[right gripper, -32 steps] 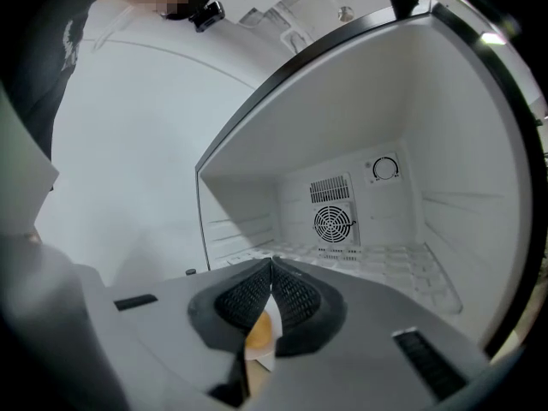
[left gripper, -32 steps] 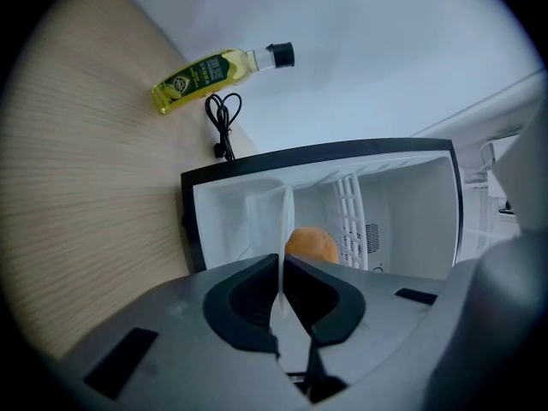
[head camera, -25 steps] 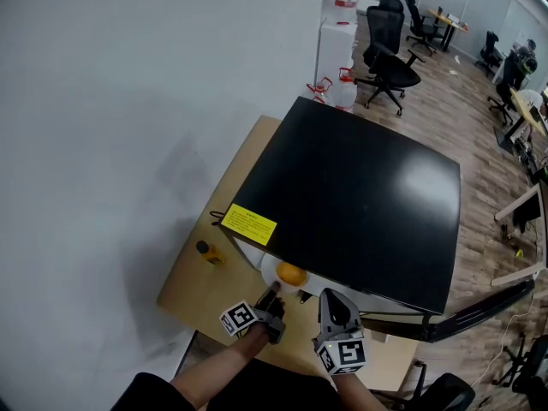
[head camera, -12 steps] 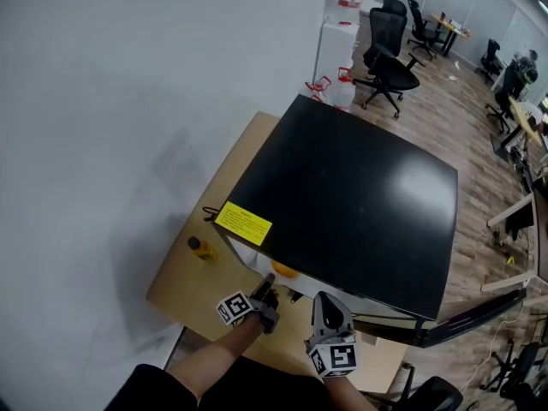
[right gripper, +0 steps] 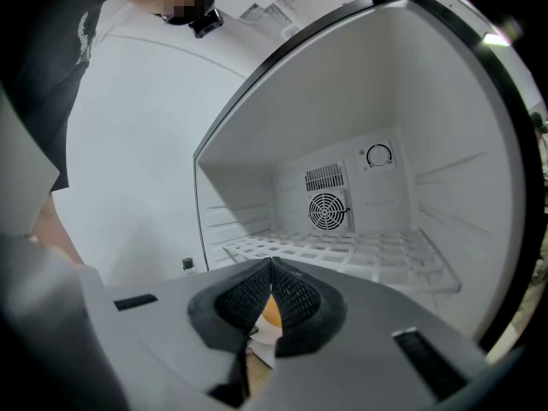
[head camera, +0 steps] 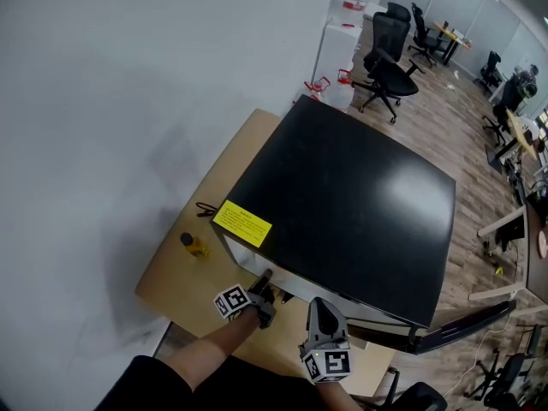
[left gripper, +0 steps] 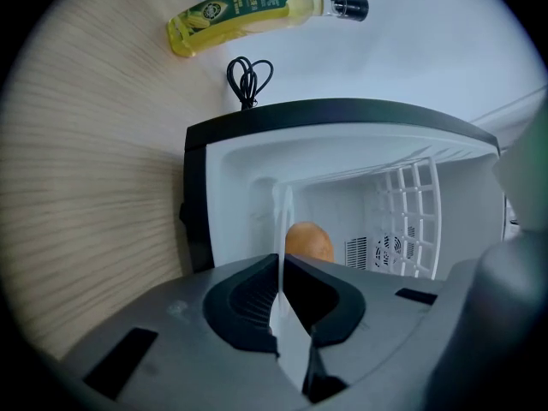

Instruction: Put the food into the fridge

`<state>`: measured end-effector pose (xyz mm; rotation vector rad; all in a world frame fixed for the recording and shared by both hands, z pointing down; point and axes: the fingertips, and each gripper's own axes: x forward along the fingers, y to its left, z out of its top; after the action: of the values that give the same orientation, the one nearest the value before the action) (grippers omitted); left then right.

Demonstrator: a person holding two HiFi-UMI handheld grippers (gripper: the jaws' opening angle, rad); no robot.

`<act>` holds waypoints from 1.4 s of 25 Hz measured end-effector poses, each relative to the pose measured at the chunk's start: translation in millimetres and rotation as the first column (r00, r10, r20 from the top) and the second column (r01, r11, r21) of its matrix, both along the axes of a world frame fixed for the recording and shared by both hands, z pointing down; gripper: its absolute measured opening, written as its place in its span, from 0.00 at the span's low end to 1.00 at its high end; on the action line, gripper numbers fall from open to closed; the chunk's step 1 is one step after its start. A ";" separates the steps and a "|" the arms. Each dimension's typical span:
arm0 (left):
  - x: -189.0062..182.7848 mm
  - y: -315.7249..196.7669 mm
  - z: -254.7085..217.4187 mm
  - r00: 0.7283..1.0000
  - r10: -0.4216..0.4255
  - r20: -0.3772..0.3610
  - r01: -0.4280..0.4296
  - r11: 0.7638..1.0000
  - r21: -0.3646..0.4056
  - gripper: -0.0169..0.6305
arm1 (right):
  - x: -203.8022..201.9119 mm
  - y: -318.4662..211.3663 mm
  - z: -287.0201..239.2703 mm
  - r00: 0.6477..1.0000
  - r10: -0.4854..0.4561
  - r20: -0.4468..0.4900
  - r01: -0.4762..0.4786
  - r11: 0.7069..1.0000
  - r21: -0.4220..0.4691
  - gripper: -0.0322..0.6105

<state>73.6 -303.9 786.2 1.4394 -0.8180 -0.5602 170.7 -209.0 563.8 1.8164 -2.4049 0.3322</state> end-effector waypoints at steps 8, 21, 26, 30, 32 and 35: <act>6.0 -6.0 3.5 1.000 0.003 0.010 -0.003 1.000 -0.006 0.06 | 6.0 2.2 5.3 1.000 0.012 -0.007 -0.012 1.000 -0.016 0.14; 7.4 -16.2 7.0 0.994 -0.020 0.110 0.033 0.992 -0.124 0.06 | -3.0 5.1 5.5 0.999 0.032 0.011 -0.032 0.999 -0.024 0.14; 7.4 -21.5 11.3 0.994 -0.059 0.091 0.075 0.979 -0.189 0.06 | 4.2 10.9 10.2 0.999 0.045 -0.019 -0.046 0.998 -0.047 0.14; 11.2 -28.5 10.9 0.992 -0.051 0.115 0.072 0.979 -0.188 0.06 | 13.7 17.0 16.6 0.997 0.068 -0.025 -0.070 0.995 -0.069 0.14; 12.8 -30.7 12.0 0.992 -0.049 0.119 0.072 0.979 -0.193 0.06 | 15.5 20.6 19.6 0.997 0.073 -0.023 -0.075 0.994 -0.076 0.14; 17.4 -35.5 11.4 0.992 -0.037 0.122 0.062 0.976 -0.209 0.06 | 17.7 22.2 21.3 0.997 0.072 -0.025 -0.074 0.994 -0.078 0.14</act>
<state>91.0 -339.4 797.6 1.2669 -0.9797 -0.4148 188.4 -186.8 585.1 1.8663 -2.2808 0.4059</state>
